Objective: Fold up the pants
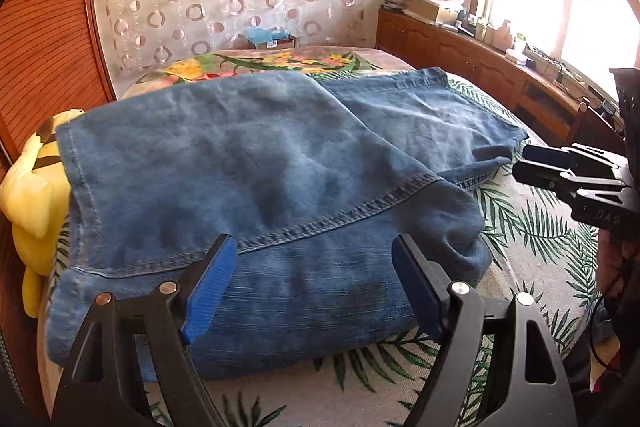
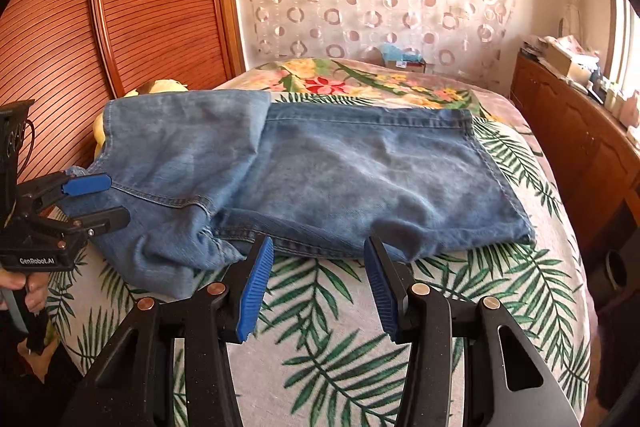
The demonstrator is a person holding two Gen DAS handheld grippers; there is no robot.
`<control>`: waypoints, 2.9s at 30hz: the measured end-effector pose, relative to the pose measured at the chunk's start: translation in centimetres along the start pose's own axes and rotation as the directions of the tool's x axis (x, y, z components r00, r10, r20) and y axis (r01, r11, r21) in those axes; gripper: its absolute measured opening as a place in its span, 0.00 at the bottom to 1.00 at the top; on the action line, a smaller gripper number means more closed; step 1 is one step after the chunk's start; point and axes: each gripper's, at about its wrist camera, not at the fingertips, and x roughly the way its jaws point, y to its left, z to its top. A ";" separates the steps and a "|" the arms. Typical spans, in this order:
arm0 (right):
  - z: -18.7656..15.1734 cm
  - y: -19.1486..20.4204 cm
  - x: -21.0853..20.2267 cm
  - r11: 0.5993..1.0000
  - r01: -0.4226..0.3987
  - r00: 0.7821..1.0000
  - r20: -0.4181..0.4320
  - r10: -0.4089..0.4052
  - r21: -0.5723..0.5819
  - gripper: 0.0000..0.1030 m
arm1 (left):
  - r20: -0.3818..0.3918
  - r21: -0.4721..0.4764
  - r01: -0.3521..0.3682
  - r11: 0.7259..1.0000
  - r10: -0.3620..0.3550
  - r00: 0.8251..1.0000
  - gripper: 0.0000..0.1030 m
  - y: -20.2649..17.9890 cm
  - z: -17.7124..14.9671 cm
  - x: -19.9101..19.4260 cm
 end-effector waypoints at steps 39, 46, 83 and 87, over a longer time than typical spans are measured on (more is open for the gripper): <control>2.2 -15.0 2.7 0.947 0.139 0.986 -0.131 -0.105 0.290 0.51 | 0.038 0.023 -0.008 1.000 0.007 0.999 0.78 -0.6 -1.3 0.0; 2.4 -15.3 3.7 0.934 0.123 0.987 -0.136 -0.081 0.336 0.51 | 0.033 0.020 -0.002 1.000 0.002 0.999 0.78 -0.6 -1.2 0.2; 3.7 -10.7 -4.9 0.986 0.025 0.993 0.110 -0.043 0.165 0.08 | 0.086 -0.003 -0.032 0.999 0.032 0.996 0.78 1.2 -0.2 -4.1; 5.6 -8.3 -4.5 0.995 -0.015 0.991 0.133 0.001 0.103 0.08 | 0.093 -0.020 -0.043 0.999 0.045 0.995 0.78 2.0 0.2 -5.3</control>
